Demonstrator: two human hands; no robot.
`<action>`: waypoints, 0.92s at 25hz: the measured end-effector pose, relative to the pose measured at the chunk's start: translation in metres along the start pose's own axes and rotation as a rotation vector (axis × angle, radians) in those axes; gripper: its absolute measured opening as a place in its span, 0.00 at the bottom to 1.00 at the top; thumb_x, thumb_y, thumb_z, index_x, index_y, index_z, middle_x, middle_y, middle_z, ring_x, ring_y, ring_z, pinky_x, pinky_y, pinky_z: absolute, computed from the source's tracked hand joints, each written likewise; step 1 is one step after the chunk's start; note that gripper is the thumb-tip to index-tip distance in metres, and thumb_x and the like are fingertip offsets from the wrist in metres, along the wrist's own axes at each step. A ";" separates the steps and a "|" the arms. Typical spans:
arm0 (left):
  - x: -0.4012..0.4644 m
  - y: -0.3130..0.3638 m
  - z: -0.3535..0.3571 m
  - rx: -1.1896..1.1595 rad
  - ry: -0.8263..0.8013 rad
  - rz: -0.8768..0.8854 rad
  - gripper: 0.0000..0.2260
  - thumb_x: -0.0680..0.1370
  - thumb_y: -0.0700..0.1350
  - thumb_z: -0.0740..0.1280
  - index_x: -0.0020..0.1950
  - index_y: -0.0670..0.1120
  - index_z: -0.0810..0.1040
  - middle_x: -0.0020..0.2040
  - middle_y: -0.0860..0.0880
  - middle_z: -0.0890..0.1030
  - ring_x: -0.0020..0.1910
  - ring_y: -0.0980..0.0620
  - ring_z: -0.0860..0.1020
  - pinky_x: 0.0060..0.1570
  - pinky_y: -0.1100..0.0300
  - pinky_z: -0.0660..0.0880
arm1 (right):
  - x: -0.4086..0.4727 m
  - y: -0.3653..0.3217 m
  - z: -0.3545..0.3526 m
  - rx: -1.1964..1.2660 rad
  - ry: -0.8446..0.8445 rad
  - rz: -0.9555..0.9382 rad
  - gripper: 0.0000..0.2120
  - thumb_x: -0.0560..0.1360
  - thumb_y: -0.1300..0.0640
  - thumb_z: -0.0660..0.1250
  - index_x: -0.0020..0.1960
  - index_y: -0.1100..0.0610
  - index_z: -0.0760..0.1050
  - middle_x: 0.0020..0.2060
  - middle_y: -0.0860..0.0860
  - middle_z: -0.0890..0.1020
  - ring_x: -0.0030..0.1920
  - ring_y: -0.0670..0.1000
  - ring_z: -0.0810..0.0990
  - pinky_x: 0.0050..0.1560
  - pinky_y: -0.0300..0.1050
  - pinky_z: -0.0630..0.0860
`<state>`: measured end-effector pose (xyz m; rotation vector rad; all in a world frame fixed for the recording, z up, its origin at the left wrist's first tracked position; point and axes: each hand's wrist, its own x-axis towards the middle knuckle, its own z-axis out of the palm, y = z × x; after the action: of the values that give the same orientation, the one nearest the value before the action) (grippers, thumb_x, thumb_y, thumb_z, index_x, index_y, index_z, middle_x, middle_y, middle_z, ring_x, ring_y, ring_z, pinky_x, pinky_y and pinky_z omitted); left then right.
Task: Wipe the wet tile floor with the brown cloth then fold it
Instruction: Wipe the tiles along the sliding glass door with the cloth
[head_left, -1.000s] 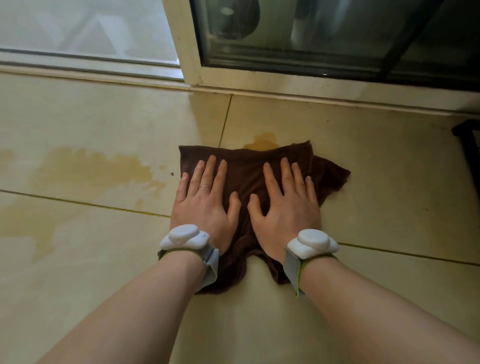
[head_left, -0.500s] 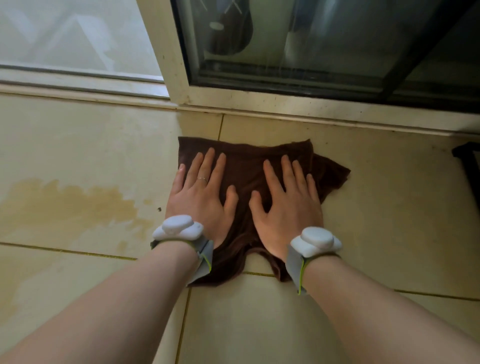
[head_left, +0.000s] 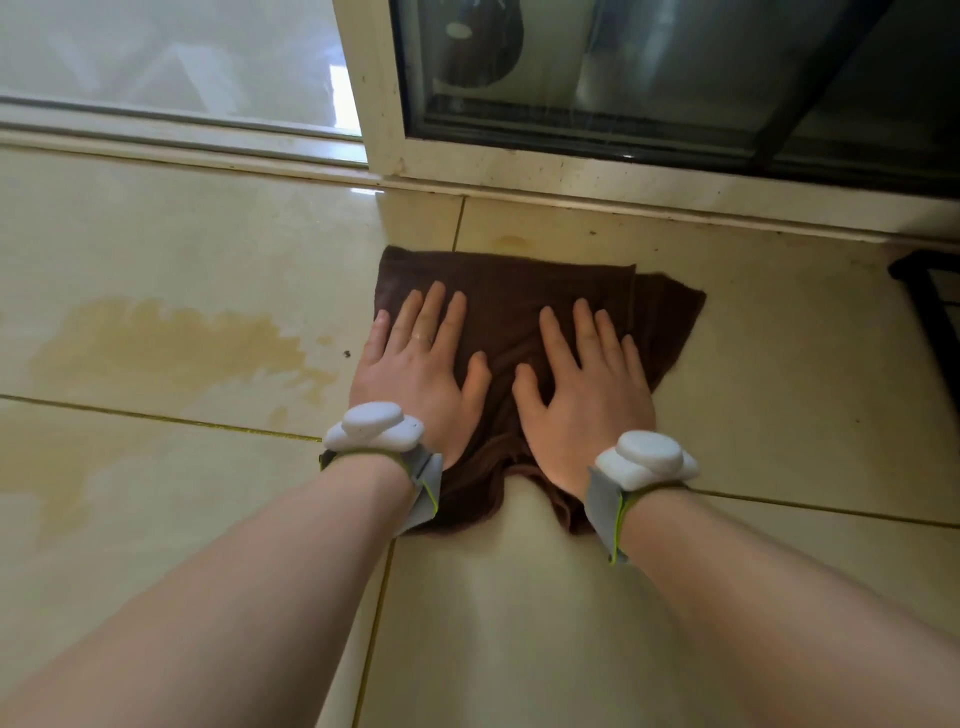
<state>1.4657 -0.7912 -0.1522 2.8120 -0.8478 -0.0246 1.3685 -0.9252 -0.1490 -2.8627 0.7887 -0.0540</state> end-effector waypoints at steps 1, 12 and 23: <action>-0.015 0.001 0.000 0.001 -0.001 0.002 0.32 0.80 0.61 0.45 0.83 0.54 0.53 0.83 0.53 0.53 0.82 0.54 0.49 0.80 0.52 0.44 | -0.016 0.001 0.000 0.012 0.020 -0.001 0.35 0.79 0.37 0.43 0.84 0.48 0.55 0.83 0.55 0.56 0.83 0.55 0.52 0.83 0.55 0.47; -0.058 0.010 -0.004 0.063 -0.022 0.109 0.31 0.80 0.62 0.46 0.83 0.54 0.52 0.83 0.54 0.52 0.82 0.54 0.48 0.80 0.51 0.45 | -0.073 0.021 -0.003 0.019 0.042 0.018 0.34 0.80 0.36 0.48 0.83 0.48 0.58 0.83 0.53 0.58 0.83 0.54 0.54 0.82 0.56 0.50; 0.126 0.035 0.020 -0.003 0.029 0.070 0.31 0.79 0.60 0.46 0.82 0.55 0.56 0.83 0.53 0.56 0.82 0.52 0.51 0.80 0.51 0.44 | 0.114 0.033 0.002 -0.019 0.054 0.151 0.33 0.80 0.38 0.47 0.83 0.48 0.55 0.83 0.54 0.57 0.83 0.56 0.52 0.82 0.56 0.47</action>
<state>1.5497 -0.8927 -0.1593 2.7710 -0.9383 0.0259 1.4501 -1.0117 -0.1579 -2.8199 1.0189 -0.1054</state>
